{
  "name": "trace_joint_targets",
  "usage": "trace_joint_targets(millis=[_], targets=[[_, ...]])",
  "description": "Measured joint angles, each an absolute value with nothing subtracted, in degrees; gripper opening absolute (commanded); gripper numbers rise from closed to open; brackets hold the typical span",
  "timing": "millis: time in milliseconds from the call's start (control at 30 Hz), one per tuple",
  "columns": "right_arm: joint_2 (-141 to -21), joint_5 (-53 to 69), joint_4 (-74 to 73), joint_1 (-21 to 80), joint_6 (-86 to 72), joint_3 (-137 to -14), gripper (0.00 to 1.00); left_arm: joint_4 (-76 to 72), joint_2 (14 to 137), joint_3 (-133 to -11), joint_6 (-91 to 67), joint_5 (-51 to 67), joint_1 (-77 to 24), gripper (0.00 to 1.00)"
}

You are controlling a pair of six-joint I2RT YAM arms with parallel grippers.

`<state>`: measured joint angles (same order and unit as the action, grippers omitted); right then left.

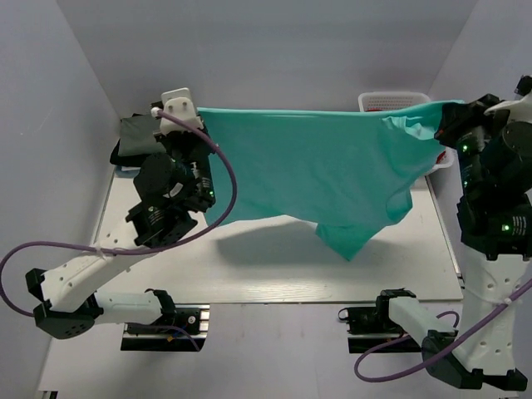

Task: Fold and stack the t-shirts
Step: Flatten out the tshirt

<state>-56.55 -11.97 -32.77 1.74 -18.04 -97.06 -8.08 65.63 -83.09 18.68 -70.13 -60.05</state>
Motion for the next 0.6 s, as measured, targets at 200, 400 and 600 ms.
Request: trace_joint_targets(millis=[200, 400, 600], targets=[[-65.2, -5.5, -28.6, 1.6, -15.8, -97.7, 0.00, -19.8, 73.2, -85.5, 29.7, -67.8, -55.2, 0.00], [-76.2, 0.8, -25.1, 1.6, -15.6, -96.2, 0.00, -15.5, 87.4, -92.5, 24.4, -63.7, -43.1, 0.00], [-92.7, 4.6, -23.6, 1.7, -14.1, -109.3, 0.00, 0.7, 106.2, -111.8, 14.3, -55.2, -30.4, 0.00]])
